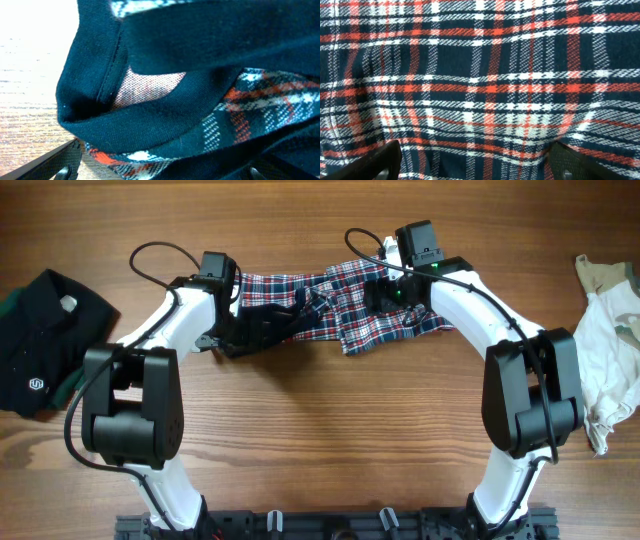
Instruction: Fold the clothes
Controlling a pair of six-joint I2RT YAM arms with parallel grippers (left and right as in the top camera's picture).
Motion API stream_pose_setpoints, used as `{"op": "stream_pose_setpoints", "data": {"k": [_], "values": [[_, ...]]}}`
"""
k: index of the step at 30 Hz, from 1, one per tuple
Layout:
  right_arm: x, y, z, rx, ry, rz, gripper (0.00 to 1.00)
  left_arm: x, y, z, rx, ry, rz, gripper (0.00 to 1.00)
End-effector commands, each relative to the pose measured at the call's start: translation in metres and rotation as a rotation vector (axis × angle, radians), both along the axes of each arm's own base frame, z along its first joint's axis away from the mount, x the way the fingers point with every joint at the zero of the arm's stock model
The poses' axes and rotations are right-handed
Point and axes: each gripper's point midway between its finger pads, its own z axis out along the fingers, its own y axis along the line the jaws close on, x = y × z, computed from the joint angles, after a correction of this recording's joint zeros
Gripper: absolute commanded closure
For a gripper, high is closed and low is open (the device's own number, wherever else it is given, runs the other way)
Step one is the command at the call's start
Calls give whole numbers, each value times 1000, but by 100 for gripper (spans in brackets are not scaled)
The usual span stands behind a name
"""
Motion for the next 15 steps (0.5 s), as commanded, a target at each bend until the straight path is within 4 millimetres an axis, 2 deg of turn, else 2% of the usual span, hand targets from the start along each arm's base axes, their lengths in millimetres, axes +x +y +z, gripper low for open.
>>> {"op": "stream_pose_setpoints", "data": {"k": [1, 5, 8, 9, 11, 12, 13, 15], "values": [[-4, 6, -6, 27, 22, 6, 6, -3, 1, 2, 19, -8, -102, 0], [-3, 6, -6, 27, 19, 9, 5, 3, 1, 3, 19, -34, -115, 2], [-4, 6, -6, 26, 21, 9, 5, 4, 17, 4, 119, -32, -168, 90], [-4, 6, -6, 26, 21, 9, 5, 1, 19, 6, 131, -23, -165, 96], [-4, 6, -6, 27, 20, 9, 5, 2, 19, 17, 129, -36, -163, 96], [-4, 6, -6, 27, 20, 9, 5, 3, 19, 23, 128, -53, -159, 74], [-4, 6, -6, 26, 21, 9, 5, 6, 19, 31, 126, -77, -149, 0], [-4, 6, -6, 26, 21, 9, 5, 9, 18, 41, 119, -110, -121, 0]]}}
